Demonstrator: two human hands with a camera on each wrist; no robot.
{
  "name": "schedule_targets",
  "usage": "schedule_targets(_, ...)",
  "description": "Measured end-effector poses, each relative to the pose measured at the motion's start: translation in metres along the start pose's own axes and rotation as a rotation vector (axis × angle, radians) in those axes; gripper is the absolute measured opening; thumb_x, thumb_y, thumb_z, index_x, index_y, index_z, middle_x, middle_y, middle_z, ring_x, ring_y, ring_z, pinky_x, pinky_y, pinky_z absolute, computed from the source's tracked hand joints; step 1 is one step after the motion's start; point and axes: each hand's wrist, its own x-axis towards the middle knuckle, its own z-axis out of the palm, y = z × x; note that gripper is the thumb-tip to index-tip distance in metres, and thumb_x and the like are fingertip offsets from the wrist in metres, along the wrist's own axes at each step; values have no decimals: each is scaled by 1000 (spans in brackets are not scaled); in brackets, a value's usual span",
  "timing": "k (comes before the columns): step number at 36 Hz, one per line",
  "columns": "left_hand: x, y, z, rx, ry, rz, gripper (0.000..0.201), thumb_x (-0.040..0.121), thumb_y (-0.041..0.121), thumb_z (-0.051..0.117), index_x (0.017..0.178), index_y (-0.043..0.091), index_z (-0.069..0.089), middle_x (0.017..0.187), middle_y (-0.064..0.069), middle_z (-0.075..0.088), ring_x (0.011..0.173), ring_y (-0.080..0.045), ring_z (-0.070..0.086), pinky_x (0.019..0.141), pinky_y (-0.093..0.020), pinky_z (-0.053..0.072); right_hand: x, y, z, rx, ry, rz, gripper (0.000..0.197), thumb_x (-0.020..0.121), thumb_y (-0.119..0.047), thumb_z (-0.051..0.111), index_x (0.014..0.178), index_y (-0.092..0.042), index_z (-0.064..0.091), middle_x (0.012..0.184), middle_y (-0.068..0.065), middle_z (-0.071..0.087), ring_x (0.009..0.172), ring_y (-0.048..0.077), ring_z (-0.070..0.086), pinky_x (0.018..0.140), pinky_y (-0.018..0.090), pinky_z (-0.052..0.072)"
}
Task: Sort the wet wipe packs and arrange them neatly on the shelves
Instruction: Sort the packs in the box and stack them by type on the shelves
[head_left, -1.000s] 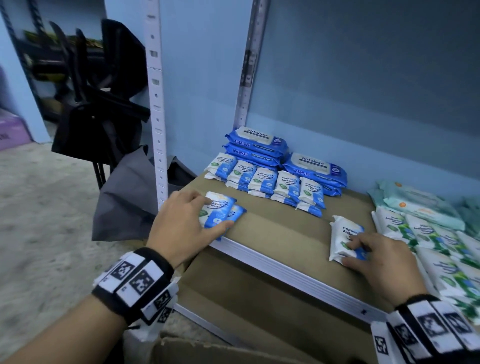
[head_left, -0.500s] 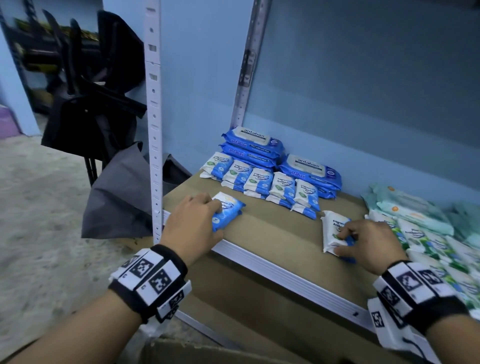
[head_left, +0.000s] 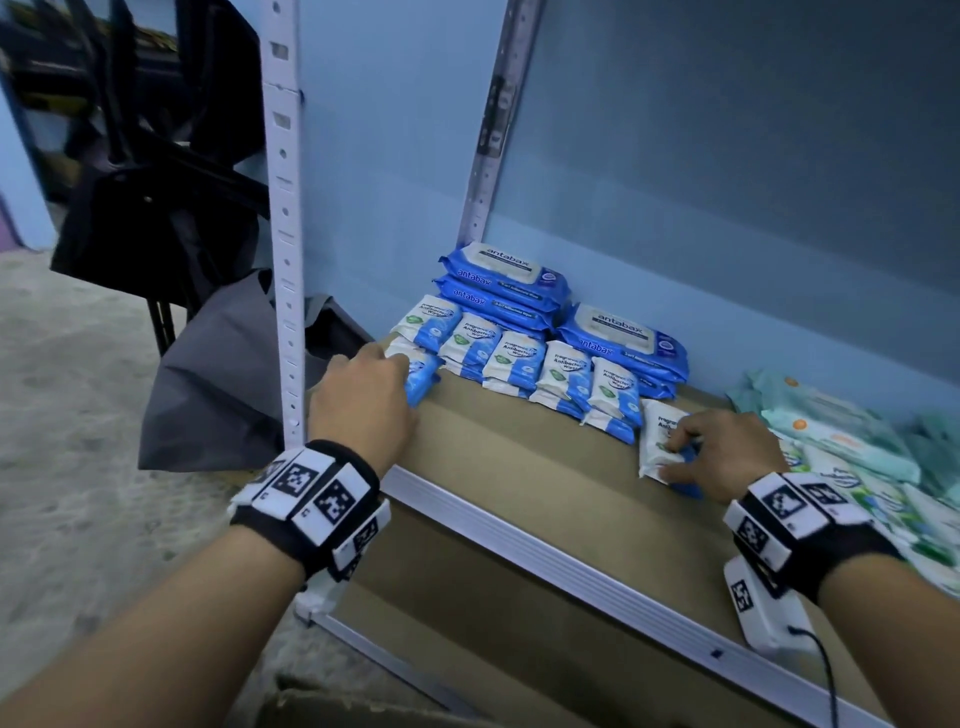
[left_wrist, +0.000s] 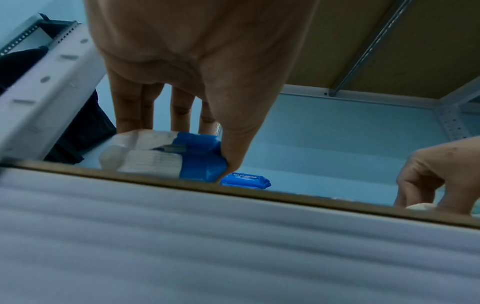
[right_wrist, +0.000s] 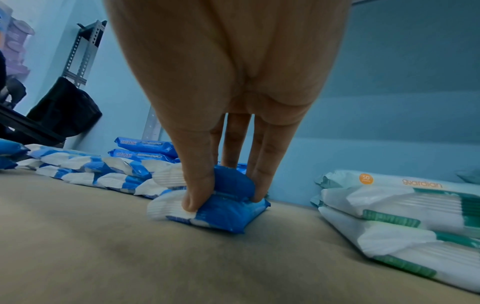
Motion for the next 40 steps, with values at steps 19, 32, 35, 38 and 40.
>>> schedule_targets(19,38,-17,23,-98,64,11,30,75,19,72,105,16,69,101,-7,61,88,-35,55,72,-39,44,31,-7,8,-49,62,-27,23,67,-28,86,85,-23,72,101,-1,67,89,19,60,70,22,37)
schedule_targets(32,34,-18,17,-202,56,-5,42,80,45,71,111,17,69,107,-4,62,97,-29,56,75,-37,43,30,-28,-8,-252,-111,-23,43,60,-70,57,75,-30,59,89,-5,58,85,17,60,81,33,53)
schedule_targets(35,31,-20,15,-252,58,-17,48,85,57,62,113,19,70,110,-2,64,99,-28,58,79,-37,47,20,-47,-14,-288,-53,-54,64,62,-76,43,106,-33,63,105,-2,66,96,21,63,83,34,54)
schedule_targets(38,29,-23,13,-282,55,10,39,90,46,59,115,18,70,115,-3,65,104,-28,58,84,-39,49,12,-70,-9,-185,-21,-130,54,89,-52,55,137,-28,50,142,1,52,124,23,53,93,30,45)
schedule_targets(40,28,-25,13,-281,48,37,35,90,39,60,115,17,70,117,-3,66,105,-28,58,86,-39,50,10,-83,-1,-134,-108,-189,59,94,-43,54,148,-26,38,156,1,36,137,24,40,106,31,36)
